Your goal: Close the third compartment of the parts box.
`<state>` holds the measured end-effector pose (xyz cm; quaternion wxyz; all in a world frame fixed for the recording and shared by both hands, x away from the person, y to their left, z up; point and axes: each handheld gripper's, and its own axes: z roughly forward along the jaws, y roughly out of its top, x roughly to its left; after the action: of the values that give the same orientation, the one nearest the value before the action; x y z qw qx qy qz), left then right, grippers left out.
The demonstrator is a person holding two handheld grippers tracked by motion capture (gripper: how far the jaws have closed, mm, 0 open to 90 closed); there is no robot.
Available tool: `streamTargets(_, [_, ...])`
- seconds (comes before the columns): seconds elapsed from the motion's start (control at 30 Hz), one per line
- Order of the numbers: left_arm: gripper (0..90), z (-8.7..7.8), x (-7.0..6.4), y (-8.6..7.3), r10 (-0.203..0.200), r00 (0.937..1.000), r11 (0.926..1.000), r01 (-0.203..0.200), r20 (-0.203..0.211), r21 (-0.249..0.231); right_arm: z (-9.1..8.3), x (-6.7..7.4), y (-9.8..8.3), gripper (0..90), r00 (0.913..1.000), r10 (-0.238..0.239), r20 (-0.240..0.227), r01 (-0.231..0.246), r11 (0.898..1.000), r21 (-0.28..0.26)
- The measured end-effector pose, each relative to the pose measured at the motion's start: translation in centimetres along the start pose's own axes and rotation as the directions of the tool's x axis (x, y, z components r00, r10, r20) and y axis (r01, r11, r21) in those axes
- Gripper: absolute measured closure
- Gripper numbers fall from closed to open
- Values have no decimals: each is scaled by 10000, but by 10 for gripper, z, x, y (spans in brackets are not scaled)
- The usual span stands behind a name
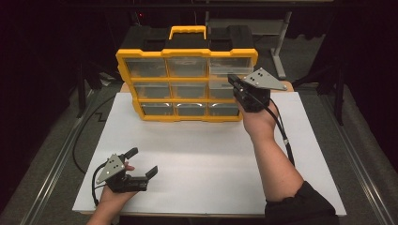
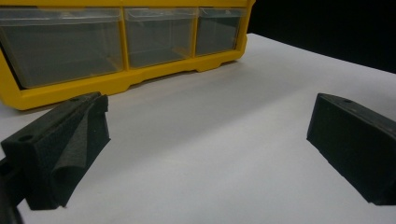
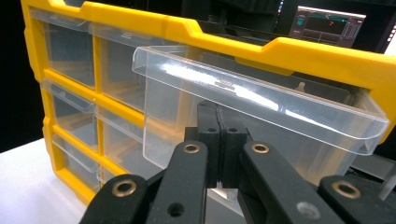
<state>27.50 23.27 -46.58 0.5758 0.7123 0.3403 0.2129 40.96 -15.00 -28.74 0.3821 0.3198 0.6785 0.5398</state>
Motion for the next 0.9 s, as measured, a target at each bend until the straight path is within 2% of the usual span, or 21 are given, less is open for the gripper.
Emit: streamTargets(0.9, [2,0,1,0,-114,9999,9999,114,32,-48,30,-15,4,900,9976,-74,687,61,9998,188])
